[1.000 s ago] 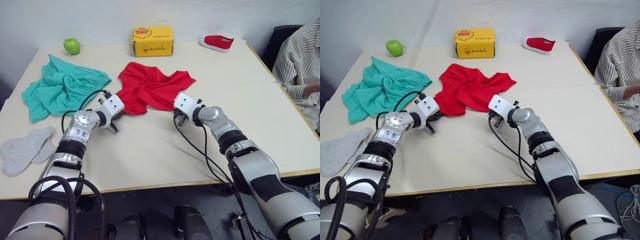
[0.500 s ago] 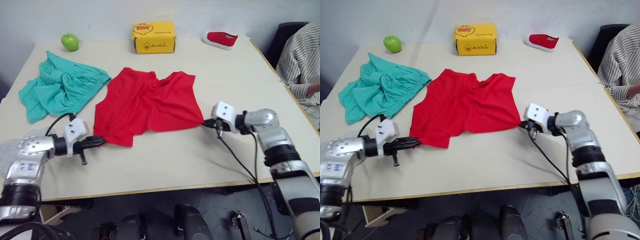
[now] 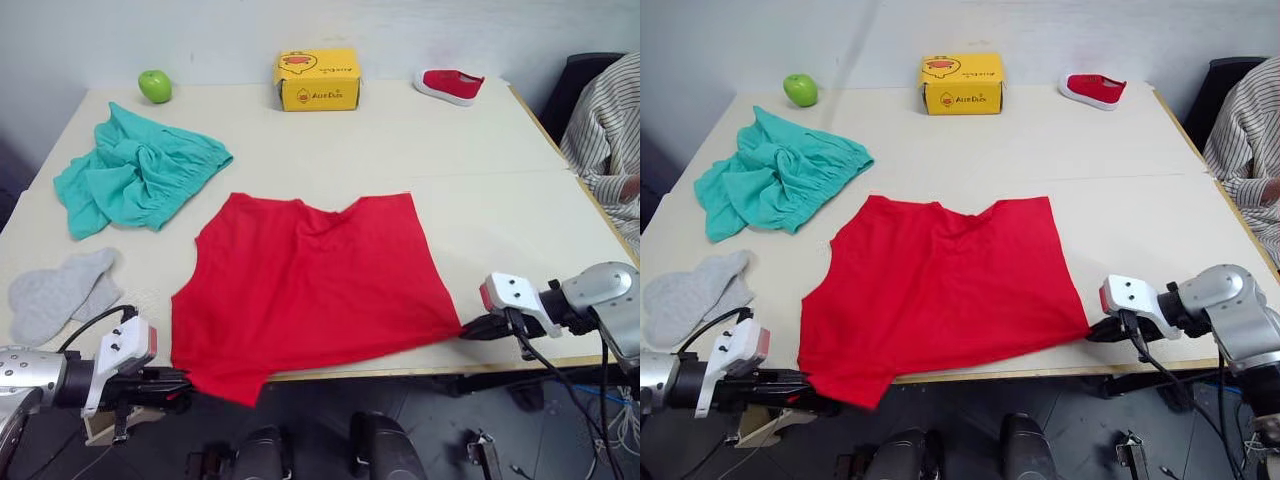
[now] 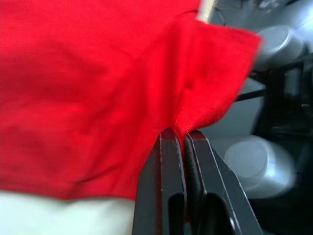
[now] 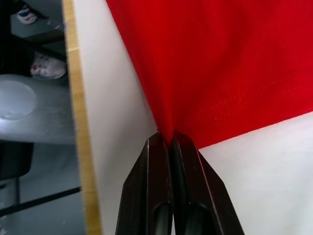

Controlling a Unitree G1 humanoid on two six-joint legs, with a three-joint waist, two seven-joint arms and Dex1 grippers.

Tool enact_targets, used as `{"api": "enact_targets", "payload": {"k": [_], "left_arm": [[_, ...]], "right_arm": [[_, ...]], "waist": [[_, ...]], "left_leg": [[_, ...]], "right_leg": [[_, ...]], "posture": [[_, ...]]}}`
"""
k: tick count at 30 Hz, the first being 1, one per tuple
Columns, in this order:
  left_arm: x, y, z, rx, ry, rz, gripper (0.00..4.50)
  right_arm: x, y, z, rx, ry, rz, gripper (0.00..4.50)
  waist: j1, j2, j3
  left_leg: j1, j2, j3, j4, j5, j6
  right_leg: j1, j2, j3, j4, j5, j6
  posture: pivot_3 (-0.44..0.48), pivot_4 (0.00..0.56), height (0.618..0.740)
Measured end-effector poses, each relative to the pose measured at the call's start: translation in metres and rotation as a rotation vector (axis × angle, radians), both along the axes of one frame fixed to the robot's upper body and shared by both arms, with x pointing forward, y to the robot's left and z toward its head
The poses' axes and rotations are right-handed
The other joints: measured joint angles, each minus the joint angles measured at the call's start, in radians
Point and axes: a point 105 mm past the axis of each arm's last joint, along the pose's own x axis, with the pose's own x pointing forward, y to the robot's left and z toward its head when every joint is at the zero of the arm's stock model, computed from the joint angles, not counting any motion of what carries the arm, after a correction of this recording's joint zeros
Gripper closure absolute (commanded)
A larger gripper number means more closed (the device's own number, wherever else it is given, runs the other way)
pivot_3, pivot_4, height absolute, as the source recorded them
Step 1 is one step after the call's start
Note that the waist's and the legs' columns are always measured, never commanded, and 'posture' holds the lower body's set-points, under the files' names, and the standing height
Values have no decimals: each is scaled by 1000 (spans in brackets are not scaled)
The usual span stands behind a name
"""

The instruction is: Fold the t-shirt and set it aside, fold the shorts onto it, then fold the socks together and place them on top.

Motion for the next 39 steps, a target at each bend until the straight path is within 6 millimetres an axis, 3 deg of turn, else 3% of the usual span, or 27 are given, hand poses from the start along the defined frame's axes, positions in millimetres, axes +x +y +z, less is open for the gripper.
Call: {"api": "enact_targets", "payload": {"k": [2, 6, 7, 8, 10, 13, 14, 16, 18, 20, 23, 24, 26, 29, 31, 32, 34, 36, 37, 39], "left_arm": [[13, -1, 12, -14, -54, 3, 4500], [70, 0, 62, -40, -338, 41, 4500], [100, 2, 80, -67, -466, 102, 4500], [117, 2, 94, -77, -551, 142, 4500], [172, 7, 133, -49, -773, 284, 4500], [215, 12, 194, -25, -1034, 431, 4500], [222, 13, 220, -34, -1124, 473, 4500], [231, 18, 264, 73, -1329, 564, 4500], [222, 19, 309, 174, -1556, 600, 4500], [204, 16, 348, 178, -1735, 617, 4500], [183, 12, 373, 159, -1886, 570, 4500], [180, 7, 370, 166, -1905, 504, 4500], [179, 5, 345, 234, -1880, 341, 4500], [193, 9, 268, 287, -1646, 151, 4500], [186, 17, 197, 314, -1456, 27, 4500], [181, 22, 172, 322, -1385, 2, 4500], [154, 27, 117, 315, -1198, -68, 4500], [118, 24, 78, 278, -1004, -101, 4500], [102, 21, 66, 261, -917, -110, 4500], [81, 15, 57, 246, -813, -116, 4500]], "right_arm": [[3, 1, 2, 20, 1, -14, 4489], [36, 10, 44, 109, -145, -32, 4489], [56, 7, 63, 154, -225, -88, 4489], [70, 10, 80, 187, -301, -111, 4489], [112, 17, 138, 295, -567, -221, 4489], [140, 12, 224, 396, -937, -382, 4489], [143, 8, 253, 432, -1061, -442, 4489], [143, -2, 292, 492, -1252, -546, 4489], [138, -6, 317, 531, -1394, -594, 4489], [132, -8, 331, 562, -1486, -601, 4489], [124, -10, 340, 578, -1573, -585, 4489], [120, -16, 338, 561, -1595, -582, 4489], [119, -30, 320, 504, -1590, -579, 4489], [129, -39, 261, 389, -1465, -543, 4489], [127, -35, 198, 290, -1343, -442, 4489], [124, -37, 174, 253, -1290, -416, 4489], [104, -36, 106, 120, -1125, -280, 4489], [81, -35, 57, 87, -961, -231, 4489], [71, -36, 43, 83, -892, -237, 4489], [58, -39, 36, 65, -827, -228, 4489]], "waist": [[7, 0, 0], [8, 4, 3], [9, 6, 3], [8, 6, 5], [8, 5, 9], [7, 4, 9], [5, 3, 9], [3, 0, 10], [-2, -1, 11], [-6, -1, 11], [-16, -1, 11], [-19, -1, 11], [-21, -1, 11], [-22, 0, 13], [-24, 0, 13], [-25, -1, 13], [-27, 0, 14], [-25, 3, 18], [-22, 4, 19], [-18, 5, 20]], "left_leg": [[0, 0, 0, 1, 0, 0], [-3, 0, 1, 4, 1, -1], [-1, -1, 1, 5, 6, 1], [-3, -2, 2, 6, 8, 2], [-7, -4, 2, 7, 11, 2], [-23, -6, 5, 9, 14, 2], [-30, -7, 9, 9, 14, 2], [-36, -10, 14, 9, 11, 3], [-38, -12, 16, 5, 8, 5], [-37, -12, 18, 4, 5, 7], [-37, -16, 19, 3, 2, 12], [-36, -17, 19, 2, 2, 12], [-33, -19, 19, 2, 1, 14], [-36, -19, 20, 10, 0, 18], [-34, -18, 19, 14, 2, 19], [-34, -17, 18, 15, 2, 19], [-33, -11, 13, 17, 2, 19], [-34, -9, 14, 21, 2, 19], [-34, -8, 14, 26, 2, 20], [-31, -8, 15, 29, 3, 21]], "right_leg": [[-1, 0, 0, 1, 0, 0], [-2, 1, 0, 2, 2, -1], [0, 3, -1, 4, 2, -1], [-2, 5, -1, 4, 3, 0], [-5, 4, -1, 7, 5, 2], [-21, 5, -1, 12, 6, 3], [-28, 5, -4, 12, 6, 3], [-35, 3, -13, 11, 6, 3], [-39, 0, -21, 9, 6, 3], [-40, -2, -27, 10, 6, 3], [-40, -7, -33, 9, 6, 3], [-39, -9, -35, 9, 6, 3], [-33, -13, -41, 8, 5, 4], [-29, -16, -45, 7, 6, 6], [-27, -17, -44, 9, 7, 8], [-27, -17, -43, 10, 7, 9], [-27, -17, -42, 12, 7, 9], [-27, -16, -40, 12, 8, 10], [-27, -16, -39, 15, 8, 10], [-24, -16, -37, 16, 10, 9]], "posture": [[0, 150, 740], [0, 150, 740], [0, 150, 740], [0, 150, 740], [0, 150, 740], [0, 150, 740], [0, 150, 740], [0, 150, 740], [0, 150, 740], [0, 150, 740], [0, 150, 740], [0, 150, 740], [0, 150, 740], [0, 150, 740], [0, 150, 740], [0, 150, 740], [0, 150, 740], [0, 150, 740], [0, 150, 740], [0, 150, 740]]}}
